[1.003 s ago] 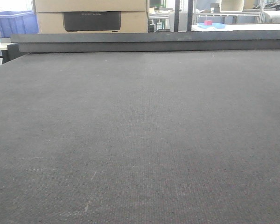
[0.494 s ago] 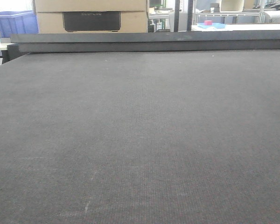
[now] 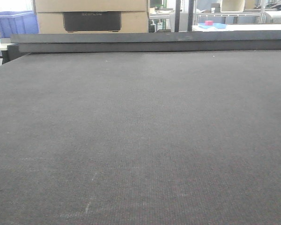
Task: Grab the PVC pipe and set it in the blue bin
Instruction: 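Lift the white arc off the table with both grippers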
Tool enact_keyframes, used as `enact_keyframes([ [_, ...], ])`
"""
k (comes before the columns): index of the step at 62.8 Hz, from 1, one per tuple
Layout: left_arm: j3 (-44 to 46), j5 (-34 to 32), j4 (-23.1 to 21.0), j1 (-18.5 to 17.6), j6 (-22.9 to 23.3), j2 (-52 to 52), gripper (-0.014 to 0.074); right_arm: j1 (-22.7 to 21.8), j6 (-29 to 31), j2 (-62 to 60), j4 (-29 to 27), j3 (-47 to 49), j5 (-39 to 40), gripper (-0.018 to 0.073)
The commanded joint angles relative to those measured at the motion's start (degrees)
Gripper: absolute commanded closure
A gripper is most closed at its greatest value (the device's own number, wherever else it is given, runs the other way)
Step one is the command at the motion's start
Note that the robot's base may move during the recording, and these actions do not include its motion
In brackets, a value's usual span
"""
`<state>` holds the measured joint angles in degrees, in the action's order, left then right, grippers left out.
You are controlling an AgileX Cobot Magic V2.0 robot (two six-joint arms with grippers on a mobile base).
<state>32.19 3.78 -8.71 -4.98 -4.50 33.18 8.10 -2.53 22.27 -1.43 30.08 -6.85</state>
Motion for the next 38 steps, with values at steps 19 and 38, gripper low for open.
enact_keyframes([
  [19,0.0,-1.8,-0.1,-0.3,0.0,-0.4,0.0707,-0.1,0.1,-0.3,0.7,-0.3,0.9,0.0724],
  [38,0.0,-1.8,-0.1,-0.3,0.0,-0.4,0.0707,-0.1,0.1,-0.3,0.7,-0.3,0.9,0.0724],
])
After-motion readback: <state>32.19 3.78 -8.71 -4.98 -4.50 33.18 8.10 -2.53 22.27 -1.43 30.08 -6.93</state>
